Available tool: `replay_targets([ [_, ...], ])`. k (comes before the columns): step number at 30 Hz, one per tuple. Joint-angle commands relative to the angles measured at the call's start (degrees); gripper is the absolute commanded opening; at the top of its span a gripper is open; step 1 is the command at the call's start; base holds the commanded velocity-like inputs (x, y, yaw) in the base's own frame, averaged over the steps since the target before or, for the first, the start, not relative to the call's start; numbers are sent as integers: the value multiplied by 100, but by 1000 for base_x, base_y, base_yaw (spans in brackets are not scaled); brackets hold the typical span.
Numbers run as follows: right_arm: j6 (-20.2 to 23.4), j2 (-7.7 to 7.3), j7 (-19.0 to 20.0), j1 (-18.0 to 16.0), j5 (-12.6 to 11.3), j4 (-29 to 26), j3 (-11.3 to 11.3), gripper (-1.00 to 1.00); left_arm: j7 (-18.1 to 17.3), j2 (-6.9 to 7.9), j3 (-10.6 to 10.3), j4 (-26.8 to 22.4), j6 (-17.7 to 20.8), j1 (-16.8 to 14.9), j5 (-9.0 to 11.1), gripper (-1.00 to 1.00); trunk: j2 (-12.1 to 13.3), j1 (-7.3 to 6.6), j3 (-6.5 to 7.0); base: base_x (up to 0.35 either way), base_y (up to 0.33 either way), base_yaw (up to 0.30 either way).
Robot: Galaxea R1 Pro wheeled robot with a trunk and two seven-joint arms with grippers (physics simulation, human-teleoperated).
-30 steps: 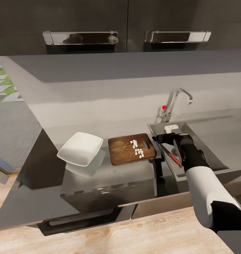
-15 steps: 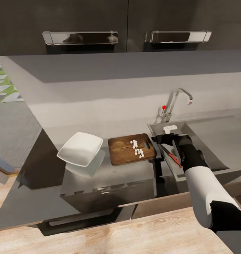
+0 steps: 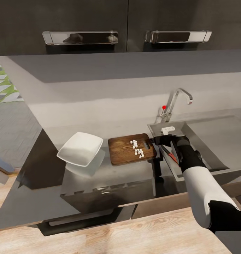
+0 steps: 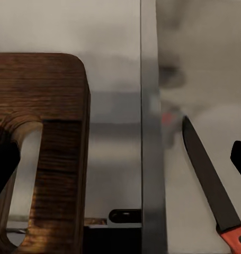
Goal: In the kitchen, take the Vidalia onion out of the sink, dice it on the chopping board with the paring knife, put the diced onion into the bowl on the countertop, then place both the paring knife and the chopping board into the sink.
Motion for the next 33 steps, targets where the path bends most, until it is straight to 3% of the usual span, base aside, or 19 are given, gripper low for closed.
replay_targets([
  [1, 17, 3, 51, -4, 61, -2, -16, 100, 5, -3, -48, 22, -34, -9, 32, 100, -10, 3, -9, 0, 0, 0],
  [33, 16, 4, 58, -4, 62, 20, -14, 100, 0, -3, -48, 22, -28, -9, 32, 100, -10, 3, -56, 0, 0, 0],
])
